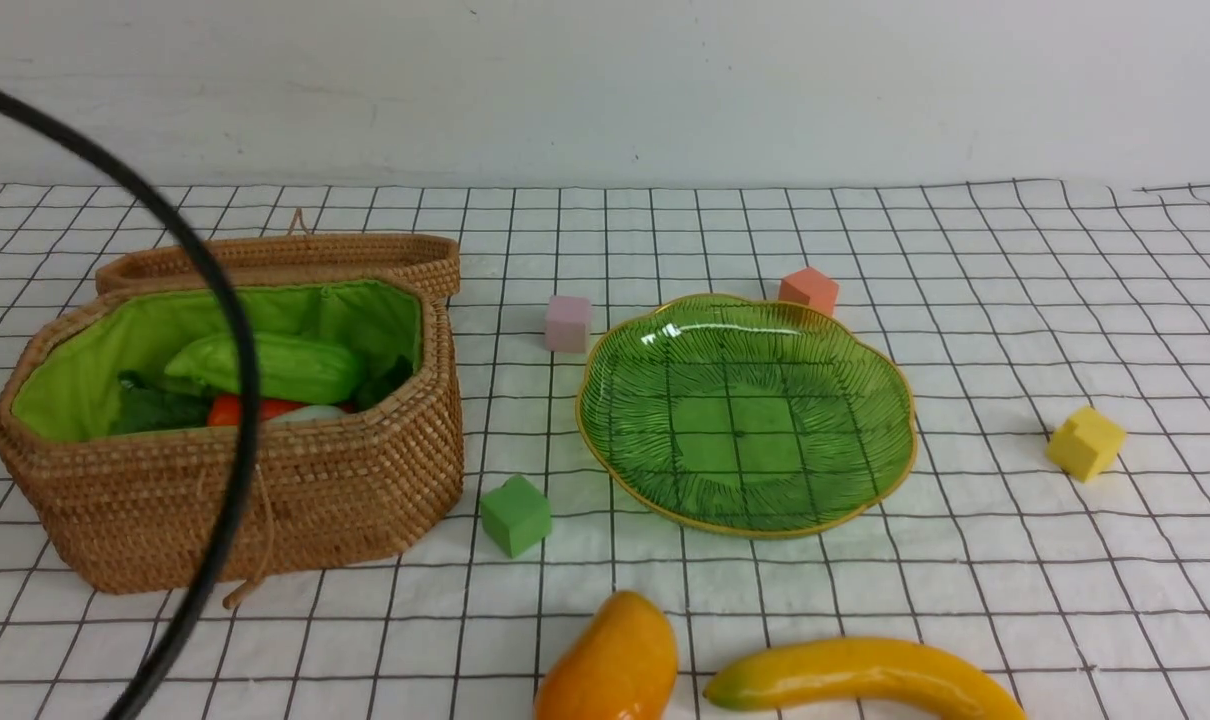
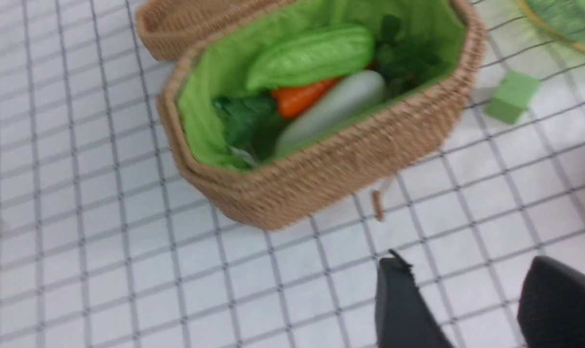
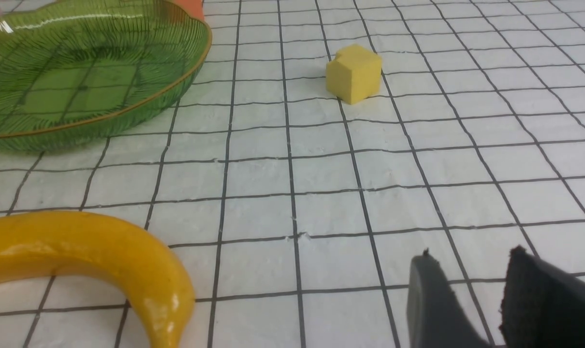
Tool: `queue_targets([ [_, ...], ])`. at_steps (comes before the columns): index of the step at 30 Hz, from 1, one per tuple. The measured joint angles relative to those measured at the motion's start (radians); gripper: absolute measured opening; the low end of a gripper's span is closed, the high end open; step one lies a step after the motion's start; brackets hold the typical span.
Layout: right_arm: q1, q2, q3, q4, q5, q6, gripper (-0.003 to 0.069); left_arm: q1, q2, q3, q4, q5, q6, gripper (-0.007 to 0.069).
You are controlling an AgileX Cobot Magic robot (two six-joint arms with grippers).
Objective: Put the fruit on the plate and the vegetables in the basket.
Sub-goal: Use the right arm to grab a banana and put it into the right plate
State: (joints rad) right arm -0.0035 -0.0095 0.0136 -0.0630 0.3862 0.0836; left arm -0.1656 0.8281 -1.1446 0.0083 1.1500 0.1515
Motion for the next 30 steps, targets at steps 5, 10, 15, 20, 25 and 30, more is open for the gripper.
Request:
queue_targets([
  [5, 0.0, 0.0, 0.0, 0.0, 0.0, 0.0, 0.0244, 0.0, -0.212, 0.2, -0.161, -0.023, -0.114, 0.0064],
  [10, 0.0, 0.0, 0.0, 0.0, 0.0, 0.0, 0.0244, 0.0, -0.341, 0.403, -0.252, -0.215, -0.152, -0.0013],
  [15, 0.0, 0.0, 0.0, 0.0, 0.0, 0.0, 0.0244, 0.0, -0.378, 0.528, -0.289, -0.307, -0.152, -0.0013],
  [20, 0.0, 0.0, 0.0, 0.0, 0.0, 0.0, 0.0244, 0.0, -0.378, 0.584, -0.29, -0.307, -0.152, -0.0013],
  [25, 0.0, 0.0, 0.0, 0.0, 0.0, 0.0, 0.0244, 0.0, -0.378, 0.613, -0.246, -0.345, -0.152, -0.0013],
  [30, 0.0, 0.0, 0.0, 0.0, 0.0, 0.0, 0.0244, 0.042, -0.537, 0.733, -0.127, -0.546, -0.228, -0.0013],
])
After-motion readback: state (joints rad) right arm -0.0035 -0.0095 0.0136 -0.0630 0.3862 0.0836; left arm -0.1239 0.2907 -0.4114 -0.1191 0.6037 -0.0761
